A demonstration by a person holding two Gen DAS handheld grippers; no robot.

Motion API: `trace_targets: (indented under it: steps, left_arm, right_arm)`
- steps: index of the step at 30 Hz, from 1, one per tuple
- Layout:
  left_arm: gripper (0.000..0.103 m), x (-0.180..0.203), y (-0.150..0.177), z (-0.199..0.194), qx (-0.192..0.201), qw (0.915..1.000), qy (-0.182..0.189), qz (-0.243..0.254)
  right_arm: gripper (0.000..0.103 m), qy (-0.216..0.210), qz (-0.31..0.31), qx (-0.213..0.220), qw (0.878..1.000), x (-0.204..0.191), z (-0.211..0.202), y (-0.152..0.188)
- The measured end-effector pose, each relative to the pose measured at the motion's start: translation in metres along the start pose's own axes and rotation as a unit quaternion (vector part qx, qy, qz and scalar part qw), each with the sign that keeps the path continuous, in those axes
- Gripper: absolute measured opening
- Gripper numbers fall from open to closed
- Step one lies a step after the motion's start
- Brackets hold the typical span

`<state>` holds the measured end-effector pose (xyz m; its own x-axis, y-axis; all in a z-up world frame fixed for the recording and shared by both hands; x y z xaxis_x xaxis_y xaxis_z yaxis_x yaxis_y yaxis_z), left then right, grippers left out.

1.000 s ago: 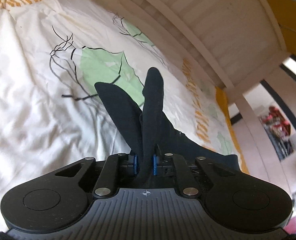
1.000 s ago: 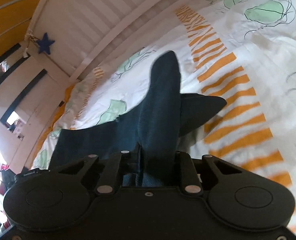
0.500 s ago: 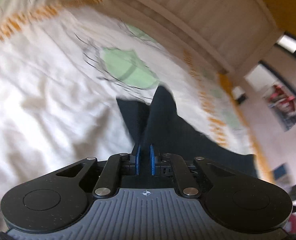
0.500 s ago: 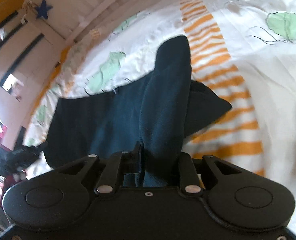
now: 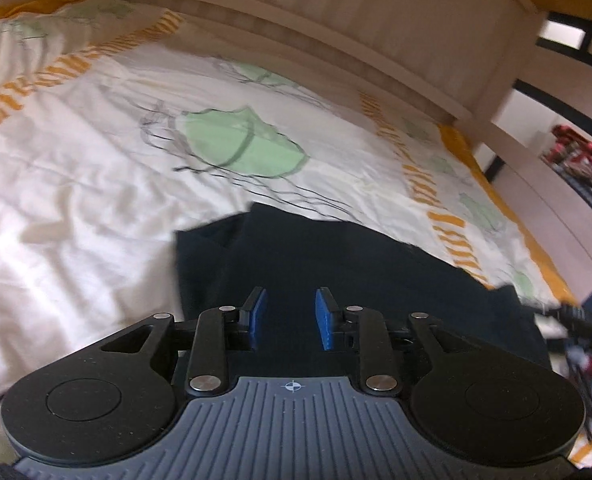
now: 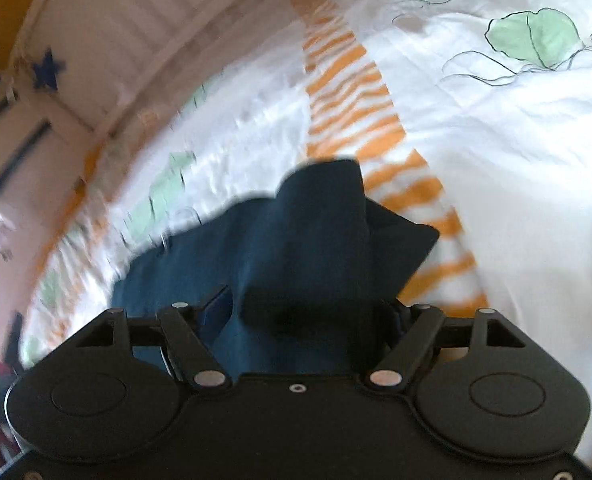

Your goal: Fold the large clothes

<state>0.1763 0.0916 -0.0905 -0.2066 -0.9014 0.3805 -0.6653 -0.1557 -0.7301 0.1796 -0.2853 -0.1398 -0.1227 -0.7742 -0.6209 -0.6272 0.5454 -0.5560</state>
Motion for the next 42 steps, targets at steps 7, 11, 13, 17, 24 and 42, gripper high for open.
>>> trace_targets:
  steps: [7,11,13,17,24,42]
  left_arm:
    - [0.042,0.051,0.002,0.021,0.006,0.9986,0.023,0.047]
    - [0.054,0.080,0.008,0.036,0.003,0.9974,0.033,0.064]
    - [0.063,0.092,0.014,0.046,-0.001,0.9965,0.031,0.077]
    - [0.074,0.104,0.025,0.066,-0.017,0.9948,0.002,0.100]
    - [0.090,0.101,0.037,0.090,-0.050,0.9928,-0.046,0.098]
    - [0.103,0.110,0.054,0.109,-0.049,0.9858,-0.100,0.126]
  right_arm:
    - [0.077,0.035,-0.012,0.055,0.998,0.005,-0.022,-0.027]
    - [0.079,0.106,-0.038,0.017,0.994,0.012,-0.028,-0.008]
    - [0.084,0.120,-0.034,-0.003,0.992,0.015,-0.029,0.001]
    - [0.091,0.127,-0.019,-0.036,0.991,0.023,-0.027,0.020]
    - [0.102,0.122,-0.037,-0.046,0.991,0.024,-0.020,0.025]
    - [0.103,0.141,-0.070,-0.014,0.987,0.020,-0.012,0.033]
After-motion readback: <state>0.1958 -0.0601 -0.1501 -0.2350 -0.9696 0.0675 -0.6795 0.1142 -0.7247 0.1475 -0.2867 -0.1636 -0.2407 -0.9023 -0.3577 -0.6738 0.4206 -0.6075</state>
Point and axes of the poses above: each gripper's, at about its wrist camera, not at the fingertips, and z roughly the way its jaws point, x to its right, y to its underside, the point moved 8 cm from there along z, roughly the way its jaws point
